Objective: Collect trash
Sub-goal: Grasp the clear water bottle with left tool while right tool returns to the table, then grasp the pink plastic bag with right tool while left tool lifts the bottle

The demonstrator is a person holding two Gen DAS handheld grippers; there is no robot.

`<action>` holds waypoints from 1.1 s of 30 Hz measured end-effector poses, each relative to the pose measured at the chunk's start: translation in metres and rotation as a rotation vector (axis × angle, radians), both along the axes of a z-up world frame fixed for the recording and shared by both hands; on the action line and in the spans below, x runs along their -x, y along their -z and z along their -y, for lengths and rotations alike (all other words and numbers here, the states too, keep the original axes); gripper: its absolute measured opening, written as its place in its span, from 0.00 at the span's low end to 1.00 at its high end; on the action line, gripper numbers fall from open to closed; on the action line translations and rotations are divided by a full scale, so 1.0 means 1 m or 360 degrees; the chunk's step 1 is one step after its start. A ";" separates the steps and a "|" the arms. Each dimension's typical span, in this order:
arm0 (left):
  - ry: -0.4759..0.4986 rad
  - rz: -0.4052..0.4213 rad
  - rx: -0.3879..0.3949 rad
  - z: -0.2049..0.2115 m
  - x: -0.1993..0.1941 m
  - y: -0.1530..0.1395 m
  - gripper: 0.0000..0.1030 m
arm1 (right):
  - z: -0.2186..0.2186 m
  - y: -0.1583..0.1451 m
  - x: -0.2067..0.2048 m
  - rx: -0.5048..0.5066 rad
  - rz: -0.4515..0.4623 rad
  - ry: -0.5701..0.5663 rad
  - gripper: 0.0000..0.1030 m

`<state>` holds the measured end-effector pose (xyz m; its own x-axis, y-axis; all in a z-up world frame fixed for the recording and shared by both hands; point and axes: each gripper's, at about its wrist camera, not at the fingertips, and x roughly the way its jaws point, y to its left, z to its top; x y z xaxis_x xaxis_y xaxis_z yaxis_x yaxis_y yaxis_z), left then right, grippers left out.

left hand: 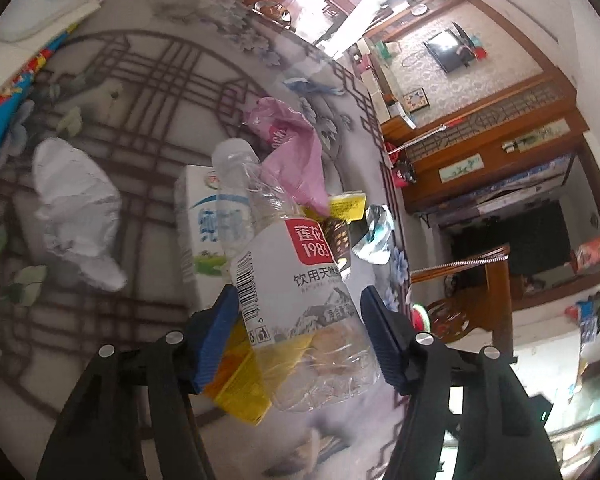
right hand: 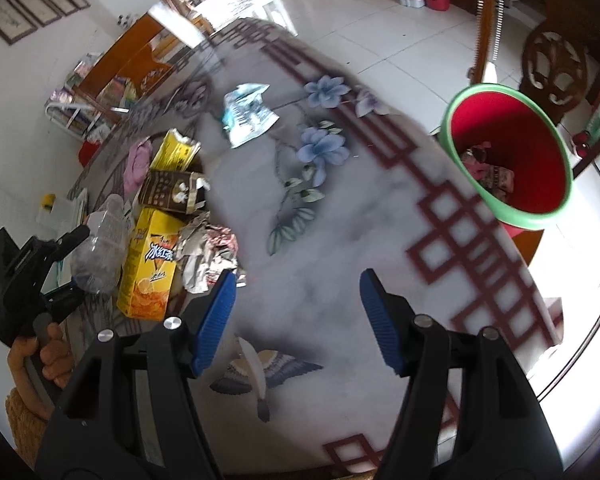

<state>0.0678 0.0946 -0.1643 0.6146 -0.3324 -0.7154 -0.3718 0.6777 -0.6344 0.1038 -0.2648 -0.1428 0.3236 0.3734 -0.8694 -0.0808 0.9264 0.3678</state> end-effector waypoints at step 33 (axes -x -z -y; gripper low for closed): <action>-0.0046 -0.0254 -0.0129 -0.048 0.004 0.049 0.66 | -0.206 -0.019 -0.158 0.0125 0.0158 -0.0628 0.69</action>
